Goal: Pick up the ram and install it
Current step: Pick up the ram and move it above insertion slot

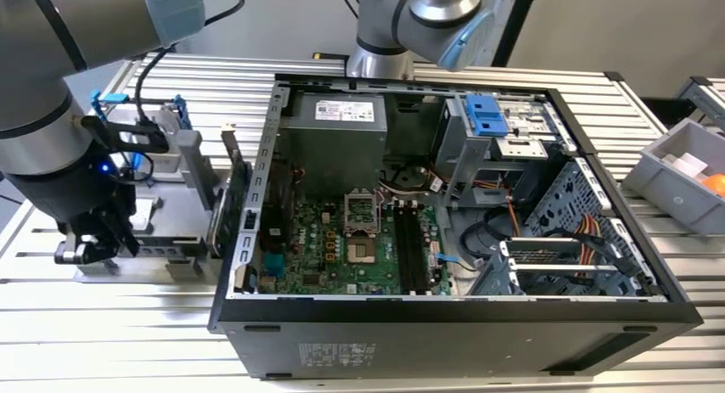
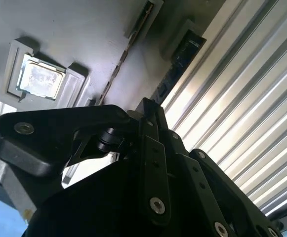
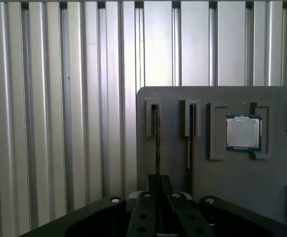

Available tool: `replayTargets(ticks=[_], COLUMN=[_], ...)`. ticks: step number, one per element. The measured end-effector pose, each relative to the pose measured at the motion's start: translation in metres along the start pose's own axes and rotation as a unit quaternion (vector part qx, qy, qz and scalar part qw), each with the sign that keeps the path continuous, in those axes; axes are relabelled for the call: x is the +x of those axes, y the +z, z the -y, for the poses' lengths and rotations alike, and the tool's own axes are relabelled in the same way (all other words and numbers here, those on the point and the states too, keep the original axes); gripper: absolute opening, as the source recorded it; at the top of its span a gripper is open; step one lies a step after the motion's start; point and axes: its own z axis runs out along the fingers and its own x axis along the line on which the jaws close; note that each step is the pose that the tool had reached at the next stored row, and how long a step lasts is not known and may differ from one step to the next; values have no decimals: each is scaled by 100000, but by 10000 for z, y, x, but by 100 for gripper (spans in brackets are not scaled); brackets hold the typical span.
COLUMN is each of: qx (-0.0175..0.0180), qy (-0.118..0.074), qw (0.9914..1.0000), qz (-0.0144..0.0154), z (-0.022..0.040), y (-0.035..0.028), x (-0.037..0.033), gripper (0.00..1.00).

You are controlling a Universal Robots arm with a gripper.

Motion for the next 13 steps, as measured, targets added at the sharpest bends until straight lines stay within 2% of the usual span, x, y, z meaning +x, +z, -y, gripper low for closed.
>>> replayTargets(ticks=[13], qx=[2], qy=[166], qw=[100000], qz=[3], z=[-2], y=[-161], x=[-3], gripper=[0])
